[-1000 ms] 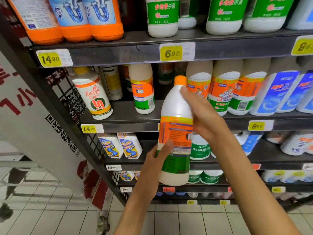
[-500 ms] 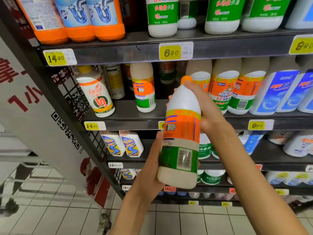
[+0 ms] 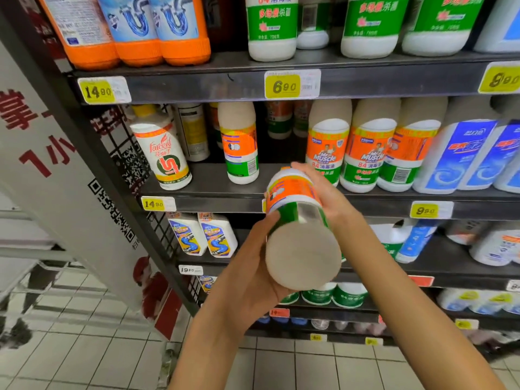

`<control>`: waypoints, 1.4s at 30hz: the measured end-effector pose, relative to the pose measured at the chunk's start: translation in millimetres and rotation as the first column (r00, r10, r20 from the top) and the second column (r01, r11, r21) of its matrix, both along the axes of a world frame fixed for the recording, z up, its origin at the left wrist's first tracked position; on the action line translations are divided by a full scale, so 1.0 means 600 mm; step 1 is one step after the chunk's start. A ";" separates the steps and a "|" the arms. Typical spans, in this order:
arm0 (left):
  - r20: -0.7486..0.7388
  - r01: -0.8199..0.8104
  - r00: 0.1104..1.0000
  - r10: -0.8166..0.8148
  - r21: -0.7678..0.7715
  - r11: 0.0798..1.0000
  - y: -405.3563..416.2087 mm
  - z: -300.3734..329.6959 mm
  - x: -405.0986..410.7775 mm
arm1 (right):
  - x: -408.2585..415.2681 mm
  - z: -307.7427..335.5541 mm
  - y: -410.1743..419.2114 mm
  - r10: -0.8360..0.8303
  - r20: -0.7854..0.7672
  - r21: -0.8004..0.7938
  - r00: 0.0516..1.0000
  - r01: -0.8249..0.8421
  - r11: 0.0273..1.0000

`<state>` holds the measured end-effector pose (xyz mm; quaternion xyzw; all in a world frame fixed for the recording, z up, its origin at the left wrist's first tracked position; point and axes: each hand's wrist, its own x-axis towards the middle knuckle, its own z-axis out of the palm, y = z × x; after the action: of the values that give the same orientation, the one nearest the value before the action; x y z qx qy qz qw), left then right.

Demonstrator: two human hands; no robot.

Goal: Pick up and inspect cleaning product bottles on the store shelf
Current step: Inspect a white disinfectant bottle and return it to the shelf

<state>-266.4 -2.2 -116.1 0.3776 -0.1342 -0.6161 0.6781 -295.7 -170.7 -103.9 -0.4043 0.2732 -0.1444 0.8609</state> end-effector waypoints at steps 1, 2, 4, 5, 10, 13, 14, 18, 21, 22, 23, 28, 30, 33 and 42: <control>0.016 -0.003 1.000 0.003 -0.006 1.000 0.006 -0.003 -0.004 | 0.000 0.010 0.001 -0.032 0.040 0.030 0.999 0.031 0.999; 0.055 -0.004 0.998 0.003 0.011 1.000 0.009 -0.008 -0.002 | 0.001 0.019 -0.002 -0.052 0.081 0.031 0.995 0.050 0.998; 0.193 -0.048 0.980 0.039 0.043 0.998 0.002 -0.017 0.004 | 0.001 0.038 -0.005 -0.090 0.153 -0.017 0.984 0.093 0.995; 0.323 -0.094 0.943 0.077 0.037 0.995 -0.001 -0.019 0.008 | -0.001 0.043 -0.010 -0.099 0.201 -0.070 0.975 0.115 0.991; 0.750 -0.138 0.643 0.158 -0.090 0.986 -0.016 -0.038 0.012 | -0.019 0.077 0.003 -0.046 0.266 -0.548 0.963 0.191 0.815; 0.773 -0.150 0.592 0.228 -0.173 0.974 -0.025 -0.056 0.014 | -0.030 0.083 0.012 -0.022 0.290 -0.620 0.957 0.206 0.758; 0.778 -0.154 0.575 0.255 -0.203 0.967 -0.027 -0.058 0.016 | -0.037 0.080 0.011 -0.003 0.293 -0.624 0.956 0.193 0.757; 0.833 -0.138 0.461 0.306 -0.274 0.952 -0.036 -0.069 0.023 | -0.067 0.062 0.017 0.135 0.286 -0.648 0.949 0.088 0.756; 0.859 -0.192 0.386 0.337 -0.283 0.940 -0.049 -0.082 0.022 | -0.082 0.057 0.026 0.201 0.316 -0.754 0.927 0.117 0.646; 0.862 -0.199 0.367 0.350 -0.295 0.935 -0.053 -0.084 0.023 | -0.087 0.058 0.030 0.215 0.320 -0.787 0.923 0.133 0.602; 0.854 -0.195 0.375 0.361 -0.309 0.931 -0.055 -0.085 0.026 | -0.090 0.060 0.034 0.228 0.322 -0.810 0.919 0.142 0.570; 0.821 -0.160 0.435 0.370 -0.334 0.929 -0.058 -0.086 0.052 | -0.096 0.065 0.037 0.268 0.352 -0.842 0.897 0.179 0.508; 0.792 -0.132 0.490 0.364 -0.345 0.929 -0.055 -0.080 0.055 | -0.091 0.064 0.026 0.264 0.386 -0.798 0.884 0.177 0.576; 0.762 -0.035 0.581 0.286 -0.328 0.944 -0.046 -0.072 0.056 | -0.073 0.058 0.002 0.281 0.406 -0.660 0.870 0.066 0.749; 0.611 -0.110 0.759 0.225 -0.221 0.969 -0.060 -0.088 0.029 | -0.041 0.044 0.000 0.004 0.376 -0.403 0.927 0.159 0.901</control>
<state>-249.3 -38.3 -168.7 0.5129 -0.3717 -0.3766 0.6760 -320.1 -171.0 -77.8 -0.5367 0.0851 -0.3082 0.7808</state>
